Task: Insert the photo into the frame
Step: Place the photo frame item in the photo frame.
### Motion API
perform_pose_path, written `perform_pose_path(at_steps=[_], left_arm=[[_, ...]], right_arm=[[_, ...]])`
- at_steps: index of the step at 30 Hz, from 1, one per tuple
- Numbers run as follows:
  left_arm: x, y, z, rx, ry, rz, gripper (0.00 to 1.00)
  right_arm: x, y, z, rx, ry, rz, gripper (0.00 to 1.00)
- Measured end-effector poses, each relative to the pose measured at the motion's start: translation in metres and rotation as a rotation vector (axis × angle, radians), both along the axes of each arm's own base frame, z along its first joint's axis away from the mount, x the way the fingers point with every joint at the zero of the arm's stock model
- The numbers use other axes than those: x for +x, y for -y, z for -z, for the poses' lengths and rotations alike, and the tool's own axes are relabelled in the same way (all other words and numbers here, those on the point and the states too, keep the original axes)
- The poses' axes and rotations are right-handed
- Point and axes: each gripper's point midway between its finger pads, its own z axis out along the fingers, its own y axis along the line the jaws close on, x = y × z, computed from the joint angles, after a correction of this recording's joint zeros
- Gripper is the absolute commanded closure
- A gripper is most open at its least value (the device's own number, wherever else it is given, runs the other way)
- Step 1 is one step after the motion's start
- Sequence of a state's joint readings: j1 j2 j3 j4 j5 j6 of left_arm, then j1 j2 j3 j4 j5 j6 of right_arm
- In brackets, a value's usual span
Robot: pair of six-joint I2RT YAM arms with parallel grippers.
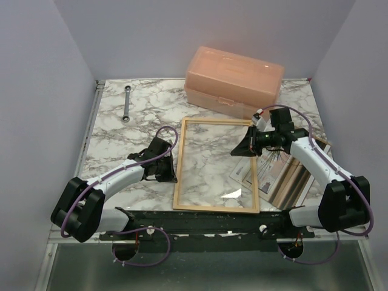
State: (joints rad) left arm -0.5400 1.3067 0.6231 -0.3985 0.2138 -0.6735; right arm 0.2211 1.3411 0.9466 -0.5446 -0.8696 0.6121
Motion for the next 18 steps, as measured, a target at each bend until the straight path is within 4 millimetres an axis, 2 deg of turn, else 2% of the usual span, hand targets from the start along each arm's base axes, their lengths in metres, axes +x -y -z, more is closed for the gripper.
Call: perform_pose_path(at_steps=[10,18], left_arm=[[0.0,0.0,0.0,0.007,0.002,0.002,1.0],[0.0,0.0,0.0,0.009,0.002,0.002,1.0]], right_arm=[[0.005,0.008,0.015,-0.078,-0.015,-0.026,1.0],[0.008,0.019,0.015,-0.178,0.005,-0.037,1.0]])
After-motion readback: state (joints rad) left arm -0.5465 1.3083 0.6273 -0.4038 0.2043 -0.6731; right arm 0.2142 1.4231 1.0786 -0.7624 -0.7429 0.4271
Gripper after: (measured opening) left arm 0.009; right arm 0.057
